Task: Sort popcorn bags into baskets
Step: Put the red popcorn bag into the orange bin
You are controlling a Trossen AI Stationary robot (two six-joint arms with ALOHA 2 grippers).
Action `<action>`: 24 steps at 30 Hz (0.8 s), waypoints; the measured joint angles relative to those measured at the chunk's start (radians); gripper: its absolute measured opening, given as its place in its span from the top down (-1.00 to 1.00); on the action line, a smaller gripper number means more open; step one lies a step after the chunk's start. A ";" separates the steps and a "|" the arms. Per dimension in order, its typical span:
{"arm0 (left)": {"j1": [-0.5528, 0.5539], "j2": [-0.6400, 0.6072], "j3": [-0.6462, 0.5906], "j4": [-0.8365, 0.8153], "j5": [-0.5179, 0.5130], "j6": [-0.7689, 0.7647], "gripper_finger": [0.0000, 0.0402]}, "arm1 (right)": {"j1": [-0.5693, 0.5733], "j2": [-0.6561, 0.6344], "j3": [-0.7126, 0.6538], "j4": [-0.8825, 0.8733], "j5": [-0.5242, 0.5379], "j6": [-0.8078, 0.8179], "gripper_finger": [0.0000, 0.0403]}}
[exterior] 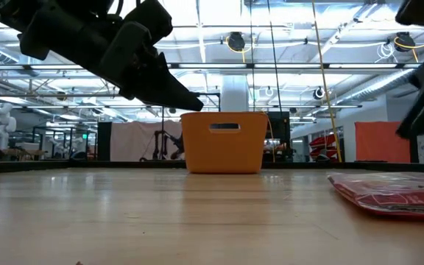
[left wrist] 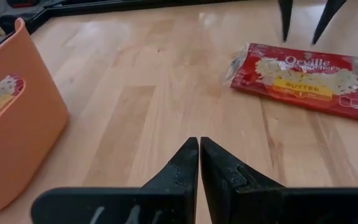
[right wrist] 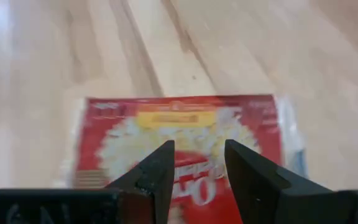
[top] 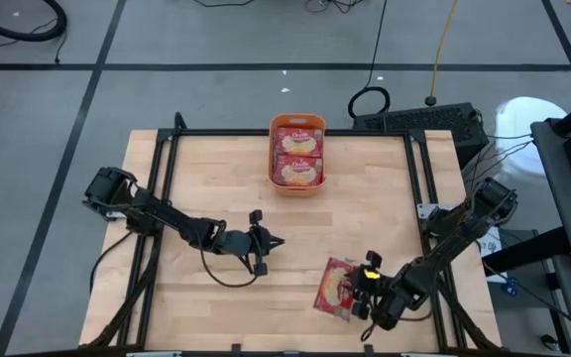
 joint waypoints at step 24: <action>-0.033 0.161 0.010 0.262 0.157 0.195 0.88 | 0.126 -0.053 -0.189 0.162 -0.097 0.881 0.04</action>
